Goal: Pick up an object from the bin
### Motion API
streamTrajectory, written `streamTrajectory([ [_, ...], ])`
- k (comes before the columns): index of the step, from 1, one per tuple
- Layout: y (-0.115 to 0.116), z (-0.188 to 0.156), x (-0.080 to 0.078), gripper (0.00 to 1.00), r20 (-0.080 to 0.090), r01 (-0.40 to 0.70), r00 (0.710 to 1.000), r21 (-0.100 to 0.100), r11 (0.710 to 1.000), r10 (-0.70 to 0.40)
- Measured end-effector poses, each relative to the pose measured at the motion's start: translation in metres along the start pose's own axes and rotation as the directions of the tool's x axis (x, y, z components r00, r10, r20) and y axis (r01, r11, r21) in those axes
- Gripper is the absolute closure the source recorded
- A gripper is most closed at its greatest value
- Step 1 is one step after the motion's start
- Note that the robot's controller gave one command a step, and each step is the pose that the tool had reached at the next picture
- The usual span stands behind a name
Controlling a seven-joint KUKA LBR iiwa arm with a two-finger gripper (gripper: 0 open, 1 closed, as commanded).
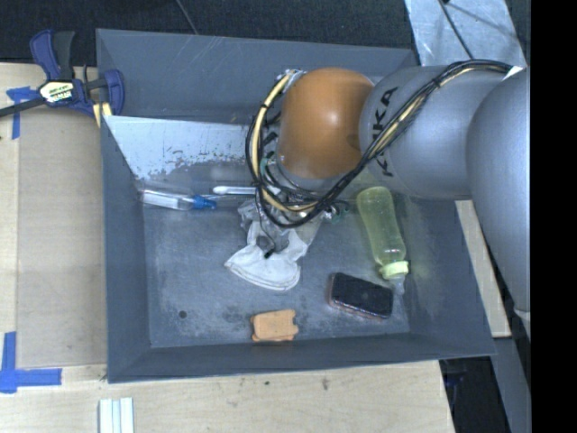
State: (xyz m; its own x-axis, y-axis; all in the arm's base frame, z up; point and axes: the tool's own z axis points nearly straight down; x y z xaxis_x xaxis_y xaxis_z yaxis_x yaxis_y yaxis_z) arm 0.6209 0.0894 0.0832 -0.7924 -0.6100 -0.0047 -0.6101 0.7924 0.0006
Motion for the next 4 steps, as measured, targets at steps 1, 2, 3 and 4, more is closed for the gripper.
streamTrajectory([
  [1,0.000,-0.009,0.001,1.00,-0.004,-0.001,1.000,-0.001,1.000,0.001],
  [2,0.000,-0.023,0.000,1.00,-0.002,-0.002,1.000,0.001,1.000,0.002],
  [3,-0.001,-0.028,-0.001,1.00,0.002,-0.002,1.000,0.003,1.000,0.002],
  [4,0.000,-0.034,0.000,1.00,-0.004,-0.003,1.000,-0.001,1.000,0.003],
])
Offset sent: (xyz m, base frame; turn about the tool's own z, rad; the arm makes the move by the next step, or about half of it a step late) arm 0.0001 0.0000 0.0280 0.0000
